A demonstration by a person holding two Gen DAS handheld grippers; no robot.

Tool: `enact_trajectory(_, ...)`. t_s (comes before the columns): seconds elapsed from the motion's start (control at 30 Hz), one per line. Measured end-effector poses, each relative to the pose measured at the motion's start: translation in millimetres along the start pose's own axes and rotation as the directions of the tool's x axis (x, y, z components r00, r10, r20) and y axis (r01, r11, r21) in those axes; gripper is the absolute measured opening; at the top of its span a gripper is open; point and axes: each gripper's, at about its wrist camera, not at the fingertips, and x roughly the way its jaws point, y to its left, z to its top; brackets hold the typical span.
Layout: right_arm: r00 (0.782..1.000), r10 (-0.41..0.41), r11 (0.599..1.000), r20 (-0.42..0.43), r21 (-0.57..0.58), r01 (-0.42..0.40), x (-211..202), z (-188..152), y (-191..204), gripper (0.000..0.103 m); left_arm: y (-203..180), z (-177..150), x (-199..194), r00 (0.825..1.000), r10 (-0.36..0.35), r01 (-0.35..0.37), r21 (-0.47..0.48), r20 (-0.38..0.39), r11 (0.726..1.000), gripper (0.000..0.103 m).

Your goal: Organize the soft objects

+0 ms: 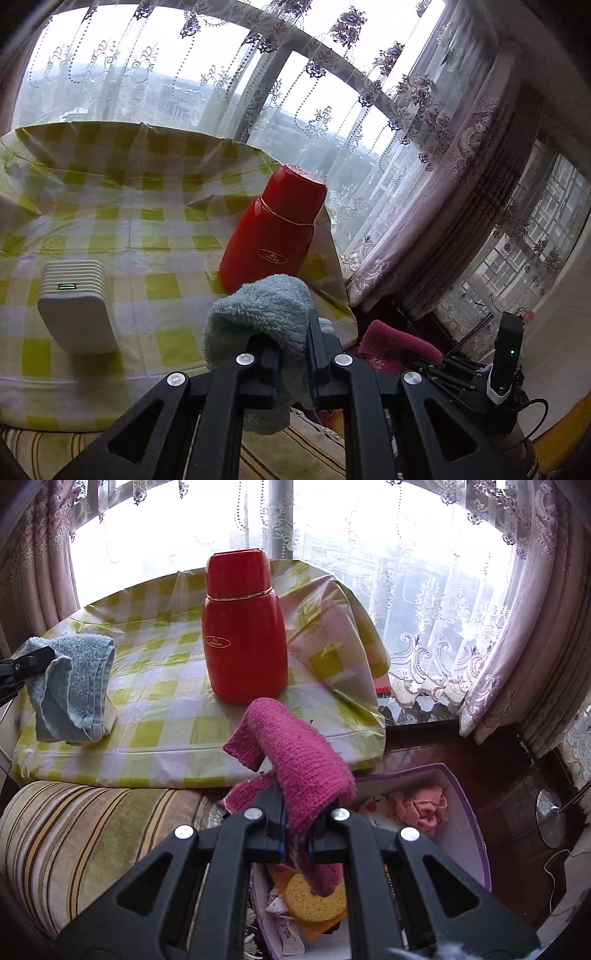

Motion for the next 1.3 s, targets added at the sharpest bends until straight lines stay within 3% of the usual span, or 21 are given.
enact_trajectory(0.17,0.997,-0.079,0.996,-0.011,0.048,0.079,-8,-10,-32,0.009,-36,-21,39,0.99,-0.088,0.086,-0.027,-0.107,0.996,0.012)
enact_trajectory(0.4,0.987,-0.158,0.982,-0.037,0.098,0.16,-17,-25,-66,0.01,-87,-51,94,0.952,-0.169,0.173,-0.004,-0.256,0.985,0.015)
enact_trajectory(0.43,0.985,-0.166,0.98,-0.042,0.107,0.169,-18,-27,-70,0.01,-92,-54,100,0.946,-0.174,0.18,-0.002,-0.274,0.984,0.02)
enact_trajectory(0.5,0.981,-0.186,0.974,-0.054,0.123,0.191,-18,-30,-78,0.013,-99,-60,110,0.937,-0.157,0.169,0.014,-0.312,0.985,0.045)
enact_trajectory(0.53,0.98,-0.191,0.972,-0.063,0.128,0.198,-18,-32,-81,0.015,-102,-64,112,0.934,-0.155,0.168,0.015,-0.322,0.986,0.064)
enact_trajectory(0.57,0.978,-0.197,0.97,-0.069,0.133,0.204,-18,-33,-84,0.019,-104,-66,112,0.929,-0.163,0.178,0.014,-0.332,0.984,0.073)
enact_trajectory(0.63,0.974,-0.211,0.966,-0.077,0.138,0.22,-19,-37,-89,0.03,-109,-71,113,0.914,-0.172,0.194,0.024,-0.367,0.981,0.074)
enact_trajectory(0.7,0.972,-0.222,0.963,-0.077,0.138,0.231,-22,-41,-93,0.049,-112,-77,112,0.906,-0.167,0.198,0.041,-0.389,0.979,0.074)
enact_trajectory(0.97,0.97,-0.228,0.96,-0.088,0.143,0.239,-28,-55,-99,0.053,-105,-110,106,0.89,-0.04,0.076,0.062,-0.453,0.995,0.075)
enact_trajectory(1.07,0.969,-0.227,0.961,-0.093,0.14,0.238,-28,-59,-99,0.053,-99,-124,108,0.877,-0.012,0.042,0.051,-0.48,0.998,0.081)
enact_trajectory(1.3,0.971,-0.216,0.964,-0.107,0.133,0.229,-26,-66,-97,0.053,-90,-126,105,0.887,-0.045,0.047,-0.007,-0.459,0.999,0.085)
